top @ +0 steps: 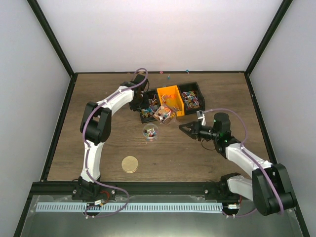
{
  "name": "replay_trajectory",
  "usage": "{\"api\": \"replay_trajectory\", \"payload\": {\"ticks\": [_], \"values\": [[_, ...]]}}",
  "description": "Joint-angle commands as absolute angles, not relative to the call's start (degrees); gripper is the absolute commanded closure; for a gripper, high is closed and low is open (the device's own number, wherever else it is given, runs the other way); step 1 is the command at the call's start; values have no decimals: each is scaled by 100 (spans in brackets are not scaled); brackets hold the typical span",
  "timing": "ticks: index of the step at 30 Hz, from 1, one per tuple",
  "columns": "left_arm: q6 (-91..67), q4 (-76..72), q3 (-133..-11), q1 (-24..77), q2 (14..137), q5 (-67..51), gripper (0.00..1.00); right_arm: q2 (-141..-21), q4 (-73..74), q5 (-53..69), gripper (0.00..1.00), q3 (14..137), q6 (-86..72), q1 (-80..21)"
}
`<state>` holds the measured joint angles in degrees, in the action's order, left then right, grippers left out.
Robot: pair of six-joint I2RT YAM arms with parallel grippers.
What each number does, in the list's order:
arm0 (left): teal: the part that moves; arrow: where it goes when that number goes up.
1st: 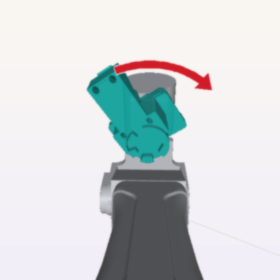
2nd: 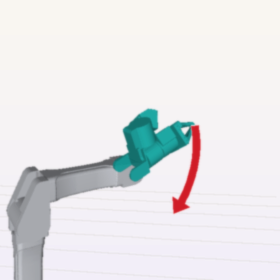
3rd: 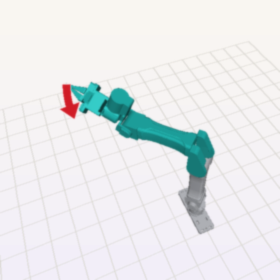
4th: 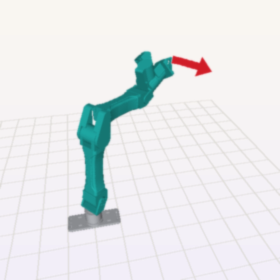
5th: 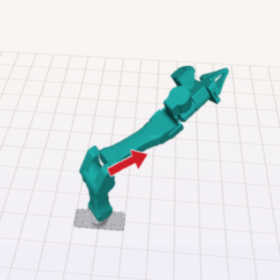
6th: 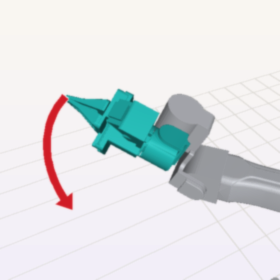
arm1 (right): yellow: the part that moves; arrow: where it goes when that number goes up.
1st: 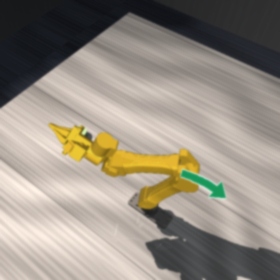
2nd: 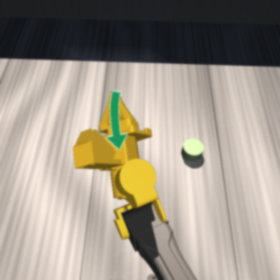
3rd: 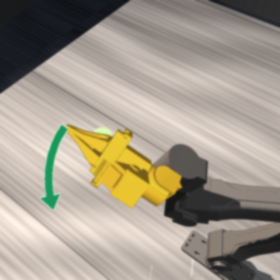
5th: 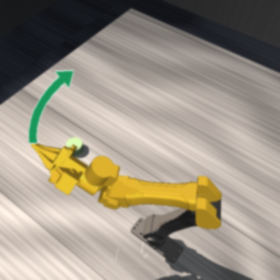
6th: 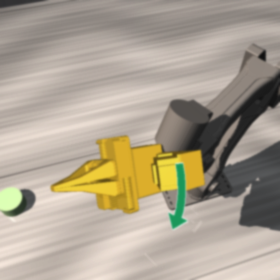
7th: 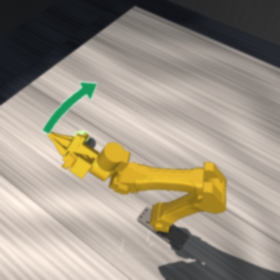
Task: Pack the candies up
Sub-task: Place the fake candies in the packing bottle.
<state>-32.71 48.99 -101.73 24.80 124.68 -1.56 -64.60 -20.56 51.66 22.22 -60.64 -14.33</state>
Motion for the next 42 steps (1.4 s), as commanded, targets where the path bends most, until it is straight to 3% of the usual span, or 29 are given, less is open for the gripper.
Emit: {"api": "replay_trajectory", "payload": {"ticks": [1,18,42], "values": [[-3181,4898,-10358,2498,12479,-92,60,-6390,-1136,5323,99,2752,-4956,-1595],[-3181,4888,-10398,2496,12577,-161,59,-5959,543,4820,99,3059,-3725,-1955],[-3226,4869,-10424,2452,12664,-239,59,-6315,2057,3573,99,4090,-2788,-2504]]}}
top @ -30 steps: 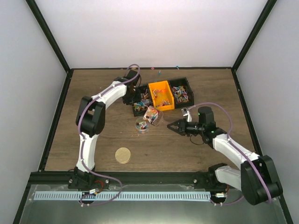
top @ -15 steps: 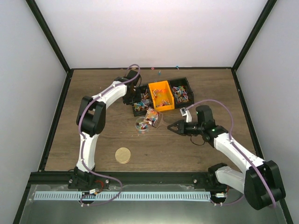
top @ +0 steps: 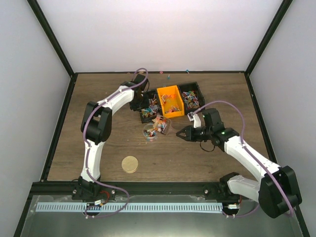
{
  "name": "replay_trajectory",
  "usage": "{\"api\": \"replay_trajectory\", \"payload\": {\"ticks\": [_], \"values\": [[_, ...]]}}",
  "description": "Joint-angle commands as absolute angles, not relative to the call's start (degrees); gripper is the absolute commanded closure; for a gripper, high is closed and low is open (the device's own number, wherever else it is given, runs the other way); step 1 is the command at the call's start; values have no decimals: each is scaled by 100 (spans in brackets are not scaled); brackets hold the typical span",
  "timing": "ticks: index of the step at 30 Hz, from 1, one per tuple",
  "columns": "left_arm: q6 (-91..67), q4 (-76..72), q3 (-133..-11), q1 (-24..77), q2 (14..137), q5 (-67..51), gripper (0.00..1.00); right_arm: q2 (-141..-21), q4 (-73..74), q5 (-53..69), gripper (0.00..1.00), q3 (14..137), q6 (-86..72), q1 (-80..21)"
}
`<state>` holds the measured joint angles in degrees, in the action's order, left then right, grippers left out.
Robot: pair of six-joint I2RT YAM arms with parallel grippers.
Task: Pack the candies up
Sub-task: Place the fake candies in the packing bottle.
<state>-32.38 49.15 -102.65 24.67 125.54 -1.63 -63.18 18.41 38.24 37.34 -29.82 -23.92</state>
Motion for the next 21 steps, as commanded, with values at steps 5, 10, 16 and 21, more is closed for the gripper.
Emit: {"api": "replay_trajectory", "payload": {"ticks": [5,10,16,21], "values": [[-3226,4865,-10415,2447,12682,-247,60,-6357,2302,3358,99,4256,-2746,-2574],[-3226,4861,-10415,2450,12691,-249,59,-6408,2629,3118,99,4537,-2636,-2657],[-3241,4857,-10473,2442,12701,-286,59,-6465,2806,2970,99,4685,-2608,-2780],[-3239,4880,-10527,2443,12717,-311,59,-6619,3102,2619,99,4972,-2562,-3058]]}}
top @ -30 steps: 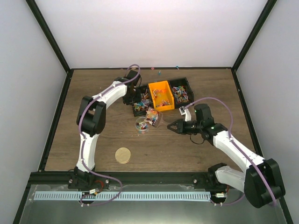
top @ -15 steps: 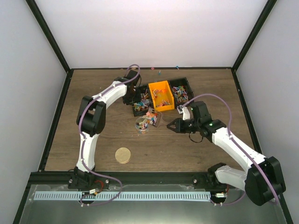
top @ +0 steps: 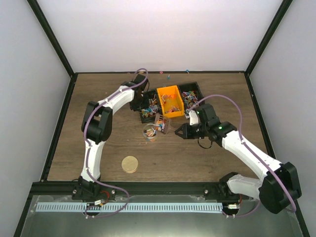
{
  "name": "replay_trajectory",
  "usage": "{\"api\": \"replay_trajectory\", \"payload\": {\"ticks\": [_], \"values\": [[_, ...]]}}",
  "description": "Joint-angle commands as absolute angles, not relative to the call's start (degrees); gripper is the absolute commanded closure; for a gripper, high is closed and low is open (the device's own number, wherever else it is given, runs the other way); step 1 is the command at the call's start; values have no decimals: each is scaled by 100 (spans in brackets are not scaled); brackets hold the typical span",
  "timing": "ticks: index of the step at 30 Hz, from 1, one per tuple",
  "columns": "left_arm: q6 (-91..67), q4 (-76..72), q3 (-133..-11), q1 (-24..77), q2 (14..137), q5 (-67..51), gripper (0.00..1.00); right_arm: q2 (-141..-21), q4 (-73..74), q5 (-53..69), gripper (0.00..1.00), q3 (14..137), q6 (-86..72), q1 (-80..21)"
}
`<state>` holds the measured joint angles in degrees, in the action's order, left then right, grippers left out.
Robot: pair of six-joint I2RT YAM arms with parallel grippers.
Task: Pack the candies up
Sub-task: Place the fake candies in the packing bottle.
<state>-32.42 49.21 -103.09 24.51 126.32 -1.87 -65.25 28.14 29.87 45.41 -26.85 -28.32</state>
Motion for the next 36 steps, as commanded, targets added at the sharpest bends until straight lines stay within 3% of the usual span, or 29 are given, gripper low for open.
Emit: {"api": "replay_trajectory", "payload": {"ticks": [1,36], "values": [[-3243,4885,-10528,2439,12722,-316,59,-6675,3174,2511,99,5035,-2558,-3111],[-3263,4870,-10577,2432,12729,-462,59,-7670,5020,-256,99,7006,-2596,-4966]]}}
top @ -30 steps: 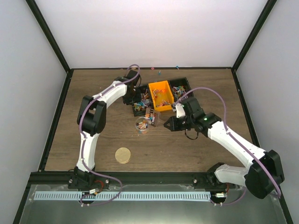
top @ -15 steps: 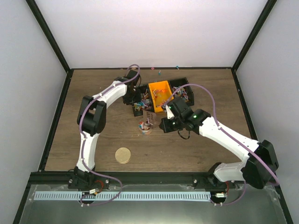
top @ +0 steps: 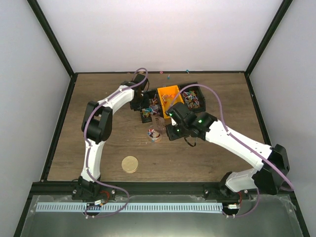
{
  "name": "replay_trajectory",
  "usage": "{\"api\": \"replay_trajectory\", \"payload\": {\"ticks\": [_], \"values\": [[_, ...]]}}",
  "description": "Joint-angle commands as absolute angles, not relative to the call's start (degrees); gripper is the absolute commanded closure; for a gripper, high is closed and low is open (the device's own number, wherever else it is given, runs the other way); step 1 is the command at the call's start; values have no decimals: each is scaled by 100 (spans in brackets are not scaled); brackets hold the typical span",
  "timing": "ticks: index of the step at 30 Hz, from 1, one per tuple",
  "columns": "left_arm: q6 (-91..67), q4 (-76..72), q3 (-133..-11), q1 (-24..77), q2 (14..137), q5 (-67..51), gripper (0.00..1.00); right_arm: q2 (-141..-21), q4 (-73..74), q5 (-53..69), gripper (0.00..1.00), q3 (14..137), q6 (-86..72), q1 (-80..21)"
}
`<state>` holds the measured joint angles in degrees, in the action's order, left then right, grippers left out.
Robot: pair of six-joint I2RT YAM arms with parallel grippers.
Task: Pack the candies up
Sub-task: Place the fake candies in the packing bottle, then scoop the fake candies from the storage box.
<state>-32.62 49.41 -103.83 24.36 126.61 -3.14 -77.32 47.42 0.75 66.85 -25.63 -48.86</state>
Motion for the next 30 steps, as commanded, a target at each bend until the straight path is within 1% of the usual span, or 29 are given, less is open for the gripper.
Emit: {"api": "replay_trajectory", "payload": {"ticks": [1,11,15,18,21,23,26,27,30], "values": [[-3269,4869,-10581,2434,12718,-465,59,-7642,5045,-262,99,6997,-2602,-4966],[-3220,4934,-10707,2432,12458,-527,59,-7268,4794,-206,99,7314,-3226,-4842],[-3097,5014,-10793,2435,12276,-313,57,-7289,4498,-94,99,7430,-3719,-4421],[-2990,5019,-10778,2435,12132,-222,53,-7290,4040,325,99,7278,-4204,-3940],[-2812,4985,-10799,2415,12029,0,43,-7248,3258,1079,99,6905,-4774,-3414],[-2459,4895,-10861,2336,12041,-19,29,-7207,2611,1616,99,6543,-5148,-3134],[-2052,4790,-11110,2058,12225,-279,12,-7215,1828,2123,99,6253,-5524,-2946],[-1917,4730,-11197,1974,12294,-340,9,-7267,1733,2202,99,6247,-5568,-2923],[-1217,4646,-11626,1782,12634,-521,8,-7436,1626,2395,99,6292,-5618,-2918]]}}
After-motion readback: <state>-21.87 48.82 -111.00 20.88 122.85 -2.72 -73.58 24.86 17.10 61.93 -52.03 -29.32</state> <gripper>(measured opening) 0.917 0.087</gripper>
